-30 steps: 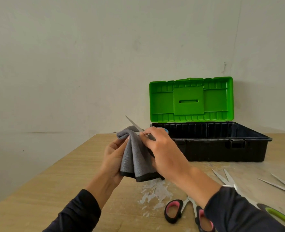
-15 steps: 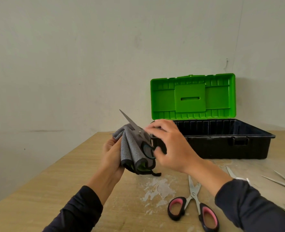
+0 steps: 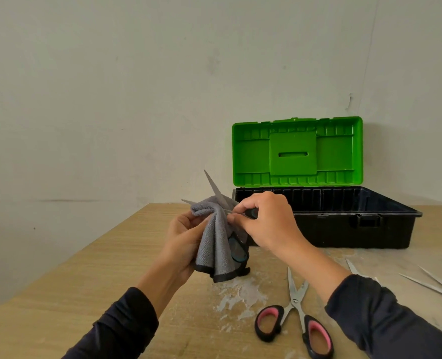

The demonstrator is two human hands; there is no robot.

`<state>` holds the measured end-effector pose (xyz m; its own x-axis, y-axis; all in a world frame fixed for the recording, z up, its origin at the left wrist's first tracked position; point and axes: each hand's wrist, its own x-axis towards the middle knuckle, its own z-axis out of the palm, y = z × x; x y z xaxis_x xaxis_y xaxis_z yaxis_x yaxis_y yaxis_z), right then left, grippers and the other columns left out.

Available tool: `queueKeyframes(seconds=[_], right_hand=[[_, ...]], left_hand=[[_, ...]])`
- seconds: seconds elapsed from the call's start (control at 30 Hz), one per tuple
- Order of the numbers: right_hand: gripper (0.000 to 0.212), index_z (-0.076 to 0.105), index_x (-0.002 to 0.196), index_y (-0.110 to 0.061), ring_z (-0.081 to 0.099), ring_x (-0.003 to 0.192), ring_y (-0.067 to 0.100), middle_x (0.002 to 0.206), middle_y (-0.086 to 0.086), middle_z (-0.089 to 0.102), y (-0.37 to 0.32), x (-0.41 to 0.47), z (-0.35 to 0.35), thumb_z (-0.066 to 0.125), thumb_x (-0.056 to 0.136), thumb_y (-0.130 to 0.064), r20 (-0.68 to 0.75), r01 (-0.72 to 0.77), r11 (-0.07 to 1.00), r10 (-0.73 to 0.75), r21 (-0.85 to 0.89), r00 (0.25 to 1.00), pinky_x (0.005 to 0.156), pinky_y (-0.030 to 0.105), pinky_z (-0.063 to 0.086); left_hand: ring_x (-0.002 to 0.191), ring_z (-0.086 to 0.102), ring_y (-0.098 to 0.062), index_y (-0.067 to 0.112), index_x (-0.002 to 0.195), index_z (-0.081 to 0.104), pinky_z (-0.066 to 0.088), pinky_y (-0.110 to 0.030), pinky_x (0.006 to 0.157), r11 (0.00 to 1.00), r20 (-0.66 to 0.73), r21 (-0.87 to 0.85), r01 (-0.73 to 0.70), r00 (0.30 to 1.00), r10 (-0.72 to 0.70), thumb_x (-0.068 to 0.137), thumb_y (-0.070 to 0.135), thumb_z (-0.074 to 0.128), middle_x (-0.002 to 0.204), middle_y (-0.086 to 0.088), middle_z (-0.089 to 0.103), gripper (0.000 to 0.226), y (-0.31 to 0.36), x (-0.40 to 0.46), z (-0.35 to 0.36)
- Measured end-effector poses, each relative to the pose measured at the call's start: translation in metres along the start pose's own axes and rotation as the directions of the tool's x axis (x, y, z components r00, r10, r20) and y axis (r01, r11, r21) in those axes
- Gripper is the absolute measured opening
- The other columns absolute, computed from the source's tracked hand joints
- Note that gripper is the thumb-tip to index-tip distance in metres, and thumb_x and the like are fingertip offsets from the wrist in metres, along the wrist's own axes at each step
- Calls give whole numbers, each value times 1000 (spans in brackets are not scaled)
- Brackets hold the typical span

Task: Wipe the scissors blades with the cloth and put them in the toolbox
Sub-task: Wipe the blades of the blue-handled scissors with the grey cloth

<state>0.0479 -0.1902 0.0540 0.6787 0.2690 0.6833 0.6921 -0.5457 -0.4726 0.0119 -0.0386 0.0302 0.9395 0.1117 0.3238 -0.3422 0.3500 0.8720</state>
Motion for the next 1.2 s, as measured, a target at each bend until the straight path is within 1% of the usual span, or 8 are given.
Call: queueKeyframes(seconds=[0.17,0.3,0.53,0.63,0.73,0.9,1.07,1.2], right_hand=[[12,78,85,-22,67,77,16,81,-4,75,-4,-3,2,74,78,-31,-28,20,1000,-20,-25,999,72,37,55],[9,78,80,-23,64,72,16,76,-4,72,-9,-2,0,74,77,-31,-39,68,997,-69,-34,997,66,36,53],[12,78,73,-21,54,61,4,64,-12,64,1,0,-11,78,73,-32,-7,22,1000,-22,-21,1000,58,27,43],[10,78,72,-21,61,66,9,69,-7,71,-1,1,-7,78,73,-31,-22,2,1000,-2,12,1000,62,31,49],[9,78,75,-21,63,68,11,71,-5,72,-3,0,-5,78,74,-30,-35,2,999,-1,35,999,64,33,52],[12,78,78,-19,63,74,11,75,-5,72,-2,2,-8,78,74,-31,-6,3,999,-3,52,1000,68,33,51],[13,79,78,-19,57,68,2,73,-10,70,1,4,-16,78,74,-32,29,-37,996,35,79,999,59,22,42],[15,75,77,-20,48,47,-3,59,-13,59,7,6,-22,72,79,-35,57,-132,986,127,101,990,47,13,30]], left_hand=[[69,68,-18,-1,97,62,58,-27,62,998,-22,55,-31,999,32,84,3,57,81,-12,70,14,-2,-1,5],[64,68,-16,-2,100,61,57,-26,57,999,-61,-21,-33,998,31,88,4,56,76,-11,70,15,4,-1,9],[55,65,-11,2,96,62,53,-22,49,995,-206,-59,-81,976,68,90,4,52,76,-8,65,11,20,5,-13],[57,66,-12,3,98,62,54,-22,50,996,-190,-49,-70,980,59,89,6,54,78,-9,67,13,17,6,-10],[67,67,-17,-1,104,62,57,-25,59,998,-129,-31,-61,990,57,88,8,56,86,-13,67,19,12,5,-2],[64,66,-15,-1,101,62,56,-24,56,997,-140,-16,-79,987,76,88,6,55,84,-13,66,16,17,7,-2],[72,66,-18,1,104,63,58,-27,64,992,-193,36,-120,973,124,88,6,58,90,-12,68,17,28,10,-9],[63,63,-12,10,93,65,54,-22,53,980,-270,89,-178,943,195,90,13,56,79,-5,66,10,47,8,-11]])
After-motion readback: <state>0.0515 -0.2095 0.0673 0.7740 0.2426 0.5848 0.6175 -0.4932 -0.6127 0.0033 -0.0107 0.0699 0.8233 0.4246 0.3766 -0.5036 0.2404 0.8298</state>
